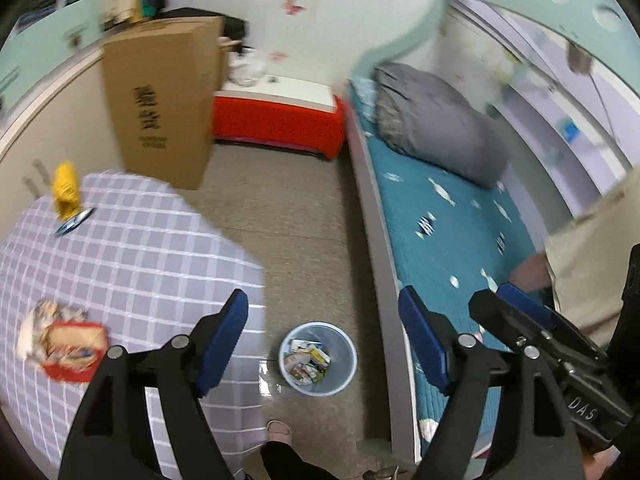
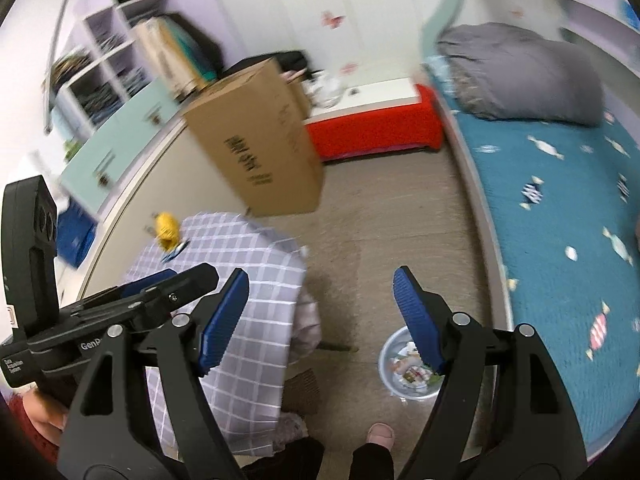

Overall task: Collect trash
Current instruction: 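Move both tools back over the table, then grasp the blue-white tube with the left tool and lift it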

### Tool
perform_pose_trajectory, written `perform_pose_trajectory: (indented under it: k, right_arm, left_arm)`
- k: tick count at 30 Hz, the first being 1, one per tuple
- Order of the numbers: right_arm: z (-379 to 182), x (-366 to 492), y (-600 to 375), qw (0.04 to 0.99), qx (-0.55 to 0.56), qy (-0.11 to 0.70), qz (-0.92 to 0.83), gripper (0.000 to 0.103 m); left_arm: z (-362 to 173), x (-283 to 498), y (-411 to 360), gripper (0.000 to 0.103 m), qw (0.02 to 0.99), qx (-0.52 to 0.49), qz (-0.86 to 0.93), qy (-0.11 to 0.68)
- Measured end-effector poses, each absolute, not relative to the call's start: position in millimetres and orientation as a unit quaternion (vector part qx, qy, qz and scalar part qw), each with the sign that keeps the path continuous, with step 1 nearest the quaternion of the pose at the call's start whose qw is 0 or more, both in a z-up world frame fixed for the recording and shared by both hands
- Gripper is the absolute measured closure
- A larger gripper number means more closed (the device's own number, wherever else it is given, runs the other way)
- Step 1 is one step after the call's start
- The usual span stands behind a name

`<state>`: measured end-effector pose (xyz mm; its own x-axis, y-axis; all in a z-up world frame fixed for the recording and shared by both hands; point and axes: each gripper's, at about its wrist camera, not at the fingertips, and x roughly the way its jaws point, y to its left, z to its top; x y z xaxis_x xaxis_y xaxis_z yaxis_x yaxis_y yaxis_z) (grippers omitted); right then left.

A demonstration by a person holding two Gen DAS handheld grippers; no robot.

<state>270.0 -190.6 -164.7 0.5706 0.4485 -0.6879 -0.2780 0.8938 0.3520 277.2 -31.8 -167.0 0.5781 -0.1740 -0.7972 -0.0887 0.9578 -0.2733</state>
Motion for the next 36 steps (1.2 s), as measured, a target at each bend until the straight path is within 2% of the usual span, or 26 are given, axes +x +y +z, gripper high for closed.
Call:
perform_pose_trajectory:
  k: [15, 25, 36]
  right_arm:
    - [-175.9, 283.1, -17.9, 0.827, 0.046, 0.45, 0.334, 0.029]
    - [-186.3, 317.4, 86.2, 0.821, 0.052, 0.46, 0.335, 0.029]
    - [-240.4, 368.6, 157.9, 0.823, 0.059, 0.491, 0.279, 0.029]
  left_arm:
    - [-163.8, 227.4, 145.4, 0.027, 0.861, -0.215, 0.121, 0.445]
    - [-164.6, 251.9, 254.0, 0.027, 0.859, -0.207, 0.11, 0.456]
    - [-257.2, 332.3, 323.8, 0.027, 0.832, -0.159, 0.044, 0.53]
